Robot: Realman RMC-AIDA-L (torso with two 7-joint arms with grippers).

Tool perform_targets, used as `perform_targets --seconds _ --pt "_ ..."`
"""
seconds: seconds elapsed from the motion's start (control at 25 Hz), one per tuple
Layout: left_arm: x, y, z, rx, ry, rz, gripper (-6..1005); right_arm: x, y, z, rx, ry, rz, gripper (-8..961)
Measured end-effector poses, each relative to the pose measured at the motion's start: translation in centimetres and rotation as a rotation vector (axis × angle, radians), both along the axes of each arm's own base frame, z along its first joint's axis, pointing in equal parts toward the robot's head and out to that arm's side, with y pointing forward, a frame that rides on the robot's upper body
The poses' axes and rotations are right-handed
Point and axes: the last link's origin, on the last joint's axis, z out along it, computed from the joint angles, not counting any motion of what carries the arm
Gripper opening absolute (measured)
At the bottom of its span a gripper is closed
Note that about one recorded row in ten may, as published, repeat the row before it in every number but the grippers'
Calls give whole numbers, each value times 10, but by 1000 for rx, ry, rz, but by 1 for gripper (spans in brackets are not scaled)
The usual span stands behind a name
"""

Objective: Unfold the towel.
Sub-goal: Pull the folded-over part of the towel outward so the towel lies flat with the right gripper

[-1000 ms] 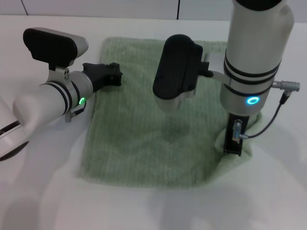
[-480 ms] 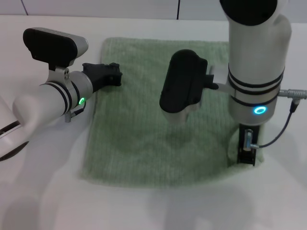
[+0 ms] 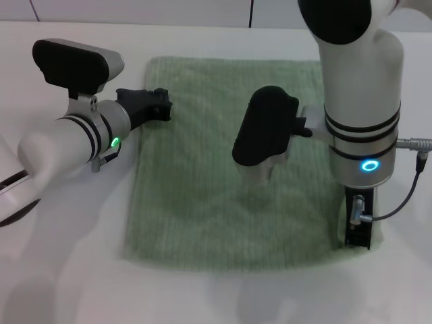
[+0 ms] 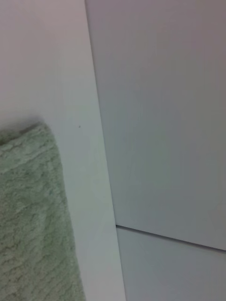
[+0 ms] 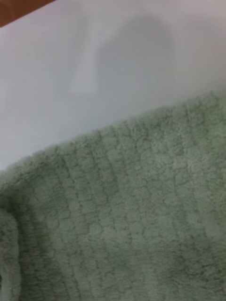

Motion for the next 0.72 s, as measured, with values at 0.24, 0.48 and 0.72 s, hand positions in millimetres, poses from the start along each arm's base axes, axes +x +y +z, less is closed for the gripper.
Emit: perform_targets --seconds 0.24,0.48,0.72 --pt "0 0 0 0 -1 -1 86 5 2 -2 10 -5 -4 16" --pt "1 -1 -1 -3 0 -2 88 9 5 -2 20 -12 -9 142" --pt "1 -1 -1 -4 -1 -1 89 0 5 -4 18 20 17 275"
